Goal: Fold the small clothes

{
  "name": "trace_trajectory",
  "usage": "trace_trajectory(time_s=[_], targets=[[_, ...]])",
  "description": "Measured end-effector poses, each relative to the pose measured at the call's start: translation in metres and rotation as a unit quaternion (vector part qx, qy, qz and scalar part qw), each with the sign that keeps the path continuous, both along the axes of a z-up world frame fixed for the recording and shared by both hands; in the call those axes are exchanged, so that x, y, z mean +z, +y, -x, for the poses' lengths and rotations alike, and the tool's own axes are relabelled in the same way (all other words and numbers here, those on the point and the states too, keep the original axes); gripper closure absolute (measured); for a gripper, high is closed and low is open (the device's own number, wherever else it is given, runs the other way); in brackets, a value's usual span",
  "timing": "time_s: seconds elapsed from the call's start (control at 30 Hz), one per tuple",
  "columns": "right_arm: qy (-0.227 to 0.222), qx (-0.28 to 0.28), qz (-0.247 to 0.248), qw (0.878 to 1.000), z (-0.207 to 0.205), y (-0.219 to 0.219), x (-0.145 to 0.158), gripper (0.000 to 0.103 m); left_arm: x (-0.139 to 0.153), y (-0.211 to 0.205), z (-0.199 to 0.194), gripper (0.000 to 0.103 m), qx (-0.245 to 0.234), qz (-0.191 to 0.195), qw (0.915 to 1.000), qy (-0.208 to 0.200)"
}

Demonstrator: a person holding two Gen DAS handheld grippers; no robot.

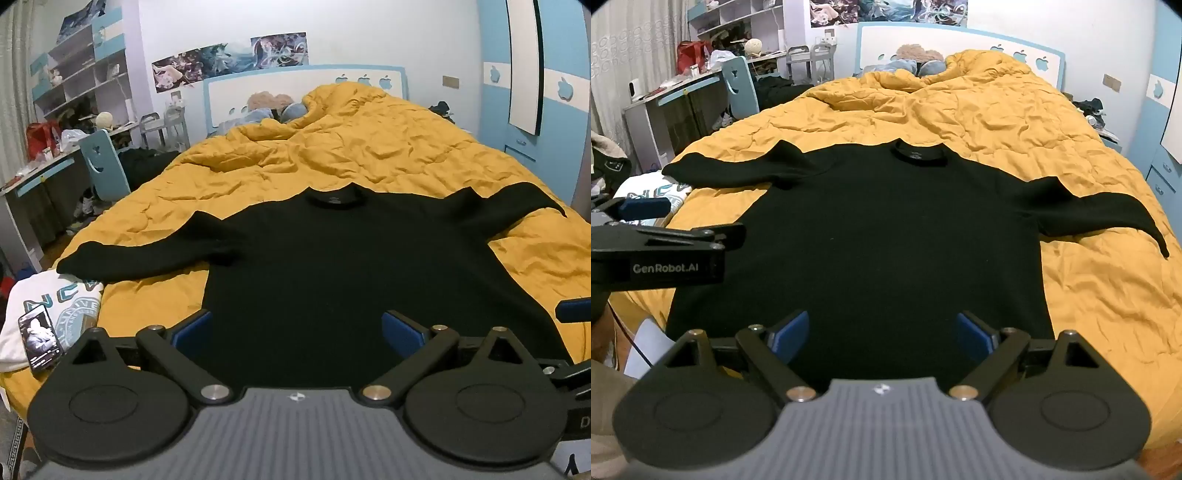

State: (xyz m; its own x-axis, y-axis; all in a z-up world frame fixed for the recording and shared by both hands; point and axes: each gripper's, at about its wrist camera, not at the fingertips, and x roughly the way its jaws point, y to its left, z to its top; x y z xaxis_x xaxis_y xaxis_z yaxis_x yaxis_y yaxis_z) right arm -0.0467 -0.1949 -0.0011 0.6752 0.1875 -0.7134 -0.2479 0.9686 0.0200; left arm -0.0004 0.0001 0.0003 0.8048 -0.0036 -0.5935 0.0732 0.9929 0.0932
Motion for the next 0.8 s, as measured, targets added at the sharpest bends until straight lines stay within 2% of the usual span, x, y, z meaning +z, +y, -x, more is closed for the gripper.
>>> trace_trajectory(time_s=[0.8], targets=[[0.002, -0.001, 0.002, 1.000, 0.000, 0.001, -0.001, 0.020, -0.009, -0.006, 0.000, 0.000, -0.003, 0.002, 0.9999, 0.014]])
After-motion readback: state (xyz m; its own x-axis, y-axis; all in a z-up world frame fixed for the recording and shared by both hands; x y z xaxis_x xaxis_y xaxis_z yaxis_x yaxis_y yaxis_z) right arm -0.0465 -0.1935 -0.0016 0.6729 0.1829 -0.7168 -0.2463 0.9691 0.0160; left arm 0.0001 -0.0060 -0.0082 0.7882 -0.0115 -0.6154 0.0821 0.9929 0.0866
